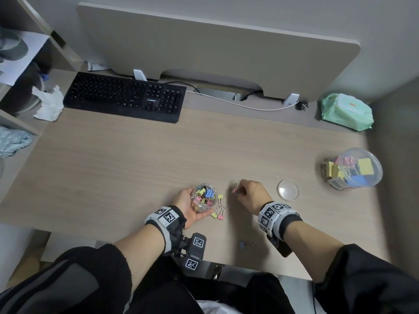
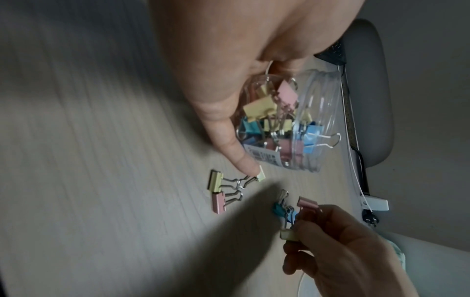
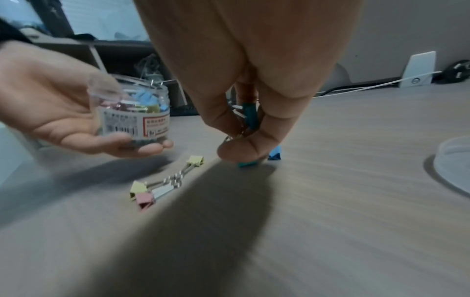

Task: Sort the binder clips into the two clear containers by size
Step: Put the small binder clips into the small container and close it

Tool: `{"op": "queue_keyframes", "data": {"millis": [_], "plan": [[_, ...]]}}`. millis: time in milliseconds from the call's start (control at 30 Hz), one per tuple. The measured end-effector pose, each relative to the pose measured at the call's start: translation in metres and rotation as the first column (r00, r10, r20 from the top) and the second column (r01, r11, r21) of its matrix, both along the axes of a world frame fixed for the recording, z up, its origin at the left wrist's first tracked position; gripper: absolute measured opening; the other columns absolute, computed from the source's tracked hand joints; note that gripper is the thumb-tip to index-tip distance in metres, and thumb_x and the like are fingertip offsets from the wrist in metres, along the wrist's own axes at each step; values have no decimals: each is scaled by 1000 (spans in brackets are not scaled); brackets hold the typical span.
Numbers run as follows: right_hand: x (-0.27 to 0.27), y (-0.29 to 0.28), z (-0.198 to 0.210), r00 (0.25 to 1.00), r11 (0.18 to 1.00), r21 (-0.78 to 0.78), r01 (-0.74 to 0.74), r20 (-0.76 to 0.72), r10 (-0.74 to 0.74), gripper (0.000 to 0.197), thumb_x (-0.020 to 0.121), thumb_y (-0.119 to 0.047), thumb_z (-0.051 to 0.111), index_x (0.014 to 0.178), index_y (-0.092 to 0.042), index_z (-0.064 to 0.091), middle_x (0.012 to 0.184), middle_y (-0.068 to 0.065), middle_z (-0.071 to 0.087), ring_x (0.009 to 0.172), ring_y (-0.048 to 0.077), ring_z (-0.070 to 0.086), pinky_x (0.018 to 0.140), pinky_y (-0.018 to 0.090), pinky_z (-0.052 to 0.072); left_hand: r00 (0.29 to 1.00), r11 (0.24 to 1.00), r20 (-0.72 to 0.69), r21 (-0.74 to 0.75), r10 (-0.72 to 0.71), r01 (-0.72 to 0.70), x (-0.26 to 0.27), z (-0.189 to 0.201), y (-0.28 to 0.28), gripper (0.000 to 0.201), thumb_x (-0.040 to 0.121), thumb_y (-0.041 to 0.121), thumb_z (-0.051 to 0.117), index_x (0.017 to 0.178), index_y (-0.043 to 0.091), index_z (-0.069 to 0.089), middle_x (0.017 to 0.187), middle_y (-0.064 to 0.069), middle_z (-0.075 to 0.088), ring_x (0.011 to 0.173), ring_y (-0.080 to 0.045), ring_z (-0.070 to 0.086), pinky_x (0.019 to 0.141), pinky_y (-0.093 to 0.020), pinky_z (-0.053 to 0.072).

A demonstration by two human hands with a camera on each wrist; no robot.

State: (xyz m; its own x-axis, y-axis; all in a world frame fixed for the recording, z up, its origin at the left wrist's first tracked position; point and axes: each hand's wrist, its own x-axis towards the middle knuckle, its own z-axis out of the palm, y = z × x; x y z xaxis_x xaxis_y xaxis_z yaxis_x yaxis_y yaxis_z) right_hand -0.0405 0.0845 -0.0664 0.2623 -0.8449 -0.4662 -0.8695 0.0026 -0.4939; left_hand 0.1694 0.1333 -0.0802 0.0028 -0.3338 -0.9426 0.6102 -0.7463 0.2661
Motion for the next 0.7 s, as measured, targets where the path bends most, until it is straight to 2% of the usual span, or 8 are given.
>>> {"op": "queue_keyframes", "data": {"millis": [100,200,267,367,433,533,600,700], "plan": [[7,-3,19,992,998,-32,57,114,-53,4,83,-11,61,80,-12,59,78,3,64,74,28,61,64,29,44,1000,1000,-1,-8,-21,21,-4,3,0,44,108,34,39,135,7,61,126,-24,68,107,-41,68,59,-49,63],[23,-3,44,972,999,-43,18,236,-7,8,84,-15,64,79,-15,57,69,-2,58,60,22,57,57,31,49,1000,1000,-8,-18,-19,19,-8,5,0,44,108,33,39,139,8,58,128,-25,67,106,-43,68,61,-51,62],[35,-2,55,972,993,-73,-97,208,111,2,83,-12,62,84,-12,60,76,1,58,65,21,55,60,31,47,1000,999,-16,-38,-19,18,-11,8,-1,43,108,30,39,136,5,59,126,-25,68,103,-41,69,63,-50,62],[50,4,59,963,967,-113,-227,119,240,15,80,-10,59,94,-8,62,92,10,57,82,32,57,70,35,48,999,995,-36,-93,-28,24,-18,16,-3,43,109,27,36,126,-1,64,116,-26,72,93,-40,69,64,-49,62],[56,8,60,958,963,-102,-250,117,262,20,80,-10,58,99,-9,63,99,10,54,85,34,58,74,40,51,998,992,-45,-123,-43,38,-20,21,-3,44,109,25,31,119,-1,65,105,-26,73,87,-40,69,69,-51,63],[61,10,67,953,966,-104,-237,166,252,29,83,-12,58,111,-13,62,109,7,52,90,26,57,79,35,49,998,991,-51,-130,-26,19,-18,23,-2,48,111,27,26,105,3,67,86,-20,76,82,-36,69,73,-50,60],[60,10,67,952,967,-136,-214,195,238,32,83,-11,58,114,-13,62,110,6,54,90,24,56,81,31,48,998,990,-57,-142,-20,12,-14,26,-3,43,110,24,29,105,5,67,87,-19,76,83,-35,69,77,-51,60],[57,9,67,935,953,-199,-228,228,271,24,84,-7,58,106,-9,66,103,7,58,87,25,58,81,33,49,997,985,-71,-171,-26,14,-10,29,-6,35,107,19,34,104,7,68,92,-19,73,83,-35,67,82,-53,57]]}}
